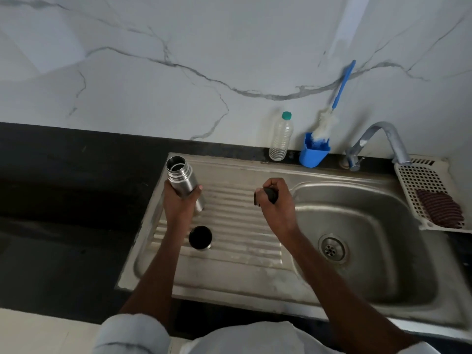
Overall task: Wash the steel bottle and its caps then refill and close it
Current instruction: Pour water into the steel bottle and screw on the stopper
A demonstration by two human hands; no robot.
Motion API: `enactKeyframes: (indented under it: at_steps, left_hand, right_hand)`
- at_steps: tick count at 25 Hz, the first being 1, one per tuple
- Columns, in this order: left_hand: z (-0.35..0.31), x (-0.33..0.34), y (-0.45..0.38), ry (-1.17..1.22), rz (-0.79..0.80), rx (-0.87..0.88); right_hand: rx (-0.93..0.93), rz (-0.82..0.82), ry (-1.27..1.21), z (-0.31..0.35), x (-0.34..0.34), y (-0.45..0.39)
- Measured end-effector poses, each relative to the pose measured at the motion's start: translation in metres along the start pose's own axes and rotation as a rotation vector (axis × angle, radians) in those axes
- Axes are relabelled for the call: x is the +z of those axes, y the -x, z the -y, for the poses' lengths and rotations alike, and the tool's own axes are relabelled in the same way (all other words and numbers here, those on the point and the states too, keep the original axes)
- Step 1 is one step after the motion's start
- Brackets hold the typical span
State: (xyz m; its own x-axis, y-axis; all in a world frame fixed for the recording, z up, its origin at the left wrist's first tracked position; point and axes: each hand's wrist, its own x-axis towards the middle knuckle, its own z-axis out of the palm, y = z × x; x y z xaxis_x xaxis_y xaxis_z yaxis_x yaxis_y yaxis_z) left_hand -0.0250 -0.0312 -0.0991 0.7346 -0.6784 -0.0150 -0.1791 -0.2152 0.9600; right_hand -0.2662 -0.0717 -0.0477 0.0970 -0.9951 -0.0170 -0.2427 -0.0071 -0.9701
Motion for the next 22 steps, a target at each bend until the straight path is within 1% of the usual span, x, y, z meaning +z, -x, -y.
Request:
enactKeyframes:
  at_steps: [1, 3, 4, 5, 7, 9, 11, 12, 13, 14, 17, 19, 22]
  left_hand:
    - [0.002, 0.001, -0.004, 0.003, 0.001, 0.012]
    - [0.003, 0.005, -0.007, 0.004, 0.027, 0.032]
    - [-0.001, 0.008, -0.005, -0.002, 0.035, 0.039]
    - [-0.006, 0.013, -0.001, 0.001, 0.046, 0.053]
    - [-0.024, 0.027, 0.011, 0.034, 0.089, 0.109]
    - [-0.039, 0.042, 0.027, 0.042, 0.139, 0.154]
    - [-0.047, 0.056, 0.046, 0.046, 0.172, 0.197]
    - [-0.050, 0.063, 0.057, 0.038, 0.175, 0.220]
    - [-0.053, 0.070, 0.068, 0.022, 0.174, 0.241]
    - [-0.056, 0.077, 0.079, 0.007, 0.175, 0.258]
    - [-0.062, 0.096, 0.109, -0.065, 0.211, 0.307]
    - [-0.063, 0.105, 0.123, -0.106, 0.252, 0.337]
    - [-0.065, 0.118, 0.139, -0.159, 0.308, 0.363]
  right_hand:
    - [-0.074, -0.019, -0.005, 0.002, -0.004, 0.002]
    - [-0.232, -0.074, 0.066, -0.001, -0.012, 0.003]
    - [-0.258, -0.084, 0.134, -0.007, -0.017, 0.001]
    - [-0.214, -0.081, 0.192, -0.014, -0.021, -0.003]
    - [0.016, -0.089, 0.202, -0.026, -0.031, -0.007]
    - [0.204, -0.105, 0.045, -0.029, -0.044, -0.011]
    - [0.305, -0.053, -0.184, -0.016, -0.066, -0.017]
    - [0.285, -0.025, -0.245, -0.006, -0.079, -0.022]
    - [0.221, -0.001, -0.260, 0.003, -0.094, -0.025]
    - [0.130, 0.011, -0.228, 0.013, -0.109, -0.029]
    - [-0.132, 0.072, -0.016, 0.038, -0.146, -0.037]
    - [-0.210, 0.145, 0.044, 0.049, -0.157, -0.039]
    - [-0.268, 0.227, 0.078, 0.051, -0.166, -0.039]
